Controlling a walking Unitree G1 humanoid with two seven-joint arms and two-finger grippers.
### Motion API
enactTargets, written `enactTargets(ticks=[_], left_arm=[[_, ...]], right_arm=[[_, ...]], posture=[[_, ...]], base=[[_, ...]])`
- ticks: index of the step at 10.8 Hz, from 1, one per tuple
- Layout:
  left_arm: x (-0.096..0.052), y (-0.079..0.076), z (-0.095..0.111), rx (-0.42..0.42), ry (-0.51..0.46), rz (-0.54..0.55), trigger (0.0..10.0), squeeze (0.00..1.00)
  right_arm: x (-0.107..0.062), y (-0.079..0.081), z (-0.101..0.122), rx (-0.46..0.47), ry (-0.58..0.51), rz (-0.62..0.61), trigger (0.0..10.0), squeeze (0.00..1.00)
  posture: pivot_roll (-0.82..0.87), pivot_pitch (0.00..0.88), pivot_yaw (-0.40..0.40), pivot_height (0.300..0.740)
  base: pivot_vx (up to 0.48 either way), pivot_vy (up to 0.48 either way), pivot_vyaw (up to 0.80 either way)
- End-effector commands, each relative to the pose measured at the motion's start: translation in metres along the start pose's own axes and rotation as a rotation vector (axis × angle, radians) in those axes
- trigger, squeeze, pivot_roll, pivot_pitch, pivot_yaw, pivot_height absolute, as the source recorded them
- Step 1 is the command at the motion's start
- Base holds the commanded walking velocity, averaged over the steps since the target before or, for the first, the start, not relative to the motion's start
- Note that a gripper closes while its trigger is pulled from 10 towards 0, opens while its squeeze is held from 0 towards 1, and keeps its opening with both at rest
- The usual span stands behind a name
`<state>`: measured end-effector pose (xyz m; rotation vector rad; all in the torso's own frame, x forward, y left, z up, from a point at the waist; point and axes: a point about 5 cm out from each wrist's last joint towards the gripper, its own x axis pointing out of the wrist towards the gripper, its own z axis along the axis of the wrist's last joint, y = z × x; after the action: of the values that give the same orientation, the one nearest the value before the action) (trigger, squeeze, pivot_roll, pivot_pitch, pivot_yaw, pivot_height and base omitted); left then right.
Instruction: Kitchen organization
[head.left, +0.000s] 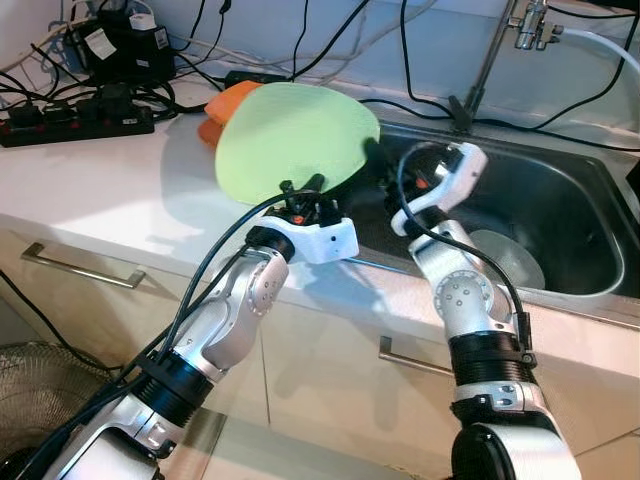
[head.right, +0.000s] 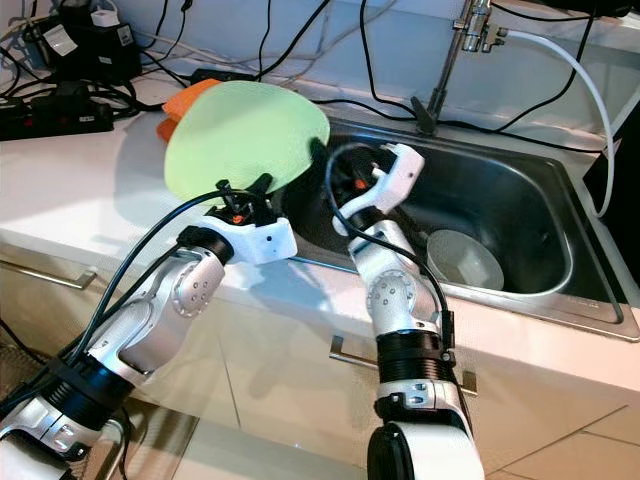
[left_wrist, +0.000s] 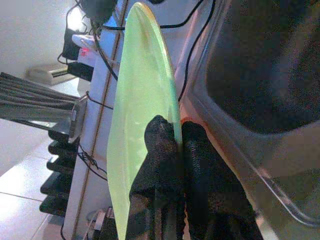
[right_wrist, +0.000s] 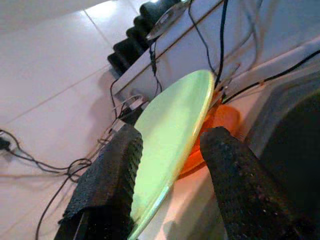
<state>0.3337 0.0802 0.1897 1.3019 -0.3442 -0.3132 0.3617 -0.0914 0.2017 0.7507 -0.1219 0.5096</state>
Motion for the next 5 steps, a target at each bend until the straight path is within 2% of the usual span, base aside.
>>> enactTargets(ticks=[1,5], left_arm=[[0.0053,0.0125,0.0089,0.027,-0.049,0.041,10.0,0.0],[0.0045,0.0116,0.0149,0.021,-0.093,0.049,10.0,0.0]], right_arm=[[-0.0018,0.0025,0.0033,0.01,-0.001,0.018,10.0,0.0],[-0.004,-0.0004,-0.0027,0.019,0.027,0.003,10.0,0.0]], posture=[[0.22,0.0,-0.044,0.74],[0.23,0.0,-0.049,0.74]], base=[[0.0,0.0,0.0],[0.0,0.0,0.0]])
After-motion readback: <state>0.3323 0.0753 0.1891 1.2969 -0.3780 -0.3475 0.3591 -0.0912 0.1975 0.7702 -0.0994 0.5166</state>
